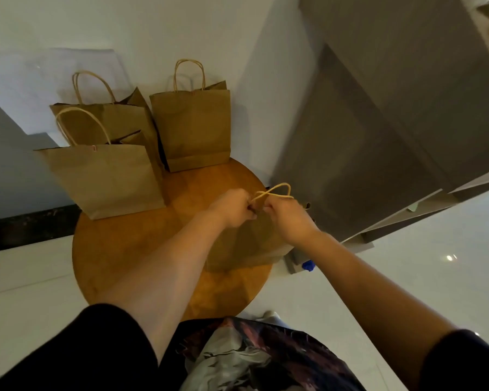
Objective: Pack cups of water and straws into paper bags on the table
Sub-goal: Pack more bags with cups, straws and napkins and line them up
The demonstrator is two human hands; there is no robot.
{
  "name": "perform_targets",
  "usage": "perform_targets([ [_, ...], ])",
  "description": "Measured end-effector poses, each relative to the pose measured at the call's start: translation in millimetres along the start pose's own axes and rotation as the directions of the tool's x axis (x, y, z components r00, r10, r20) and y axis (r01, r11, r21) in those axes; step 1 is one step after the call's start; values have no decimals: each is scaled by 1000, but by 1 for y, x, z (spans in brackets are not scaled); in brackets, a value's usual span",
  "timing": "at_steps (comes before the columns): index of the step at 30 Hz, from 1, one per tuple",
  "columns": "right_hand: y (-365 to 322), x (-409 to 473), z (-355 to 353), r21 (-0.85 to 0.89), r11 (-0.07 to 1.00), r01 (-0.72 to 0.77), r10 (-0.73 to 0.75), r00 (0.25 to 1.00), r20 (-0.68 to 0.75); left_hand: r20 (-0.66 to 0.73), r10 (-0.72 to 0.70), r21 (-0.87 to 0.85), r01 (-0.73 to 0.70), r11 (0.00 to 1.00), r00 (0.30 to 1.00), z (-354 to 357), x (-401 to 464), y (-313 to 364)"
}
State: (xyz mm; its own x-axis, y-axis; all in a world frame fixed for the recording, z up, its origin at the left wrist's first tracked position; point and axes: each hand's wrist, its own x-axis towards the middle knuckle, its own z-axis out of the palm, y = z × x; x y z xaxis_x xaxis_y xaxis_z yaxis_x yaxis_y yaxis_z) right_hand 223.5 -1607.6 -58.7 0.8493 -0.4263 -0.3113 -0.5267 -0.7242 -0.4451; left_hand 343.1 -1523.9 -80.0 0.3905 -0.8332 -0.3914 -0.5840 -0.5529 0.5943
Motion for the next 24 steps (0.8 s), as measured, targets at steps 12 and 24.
perform_targets([
  [12, 1, 10, -16, -37, 999, 36, -30, 989, 147, -2, -15, -17, 15, 1000, 1000, 3, -1, 1],
  [24, 2, 7, -22, 272, 961, -47, 0, 985, 171, -20, -6, 29, 7, 1000, 1000, 5, -2, 2],
])
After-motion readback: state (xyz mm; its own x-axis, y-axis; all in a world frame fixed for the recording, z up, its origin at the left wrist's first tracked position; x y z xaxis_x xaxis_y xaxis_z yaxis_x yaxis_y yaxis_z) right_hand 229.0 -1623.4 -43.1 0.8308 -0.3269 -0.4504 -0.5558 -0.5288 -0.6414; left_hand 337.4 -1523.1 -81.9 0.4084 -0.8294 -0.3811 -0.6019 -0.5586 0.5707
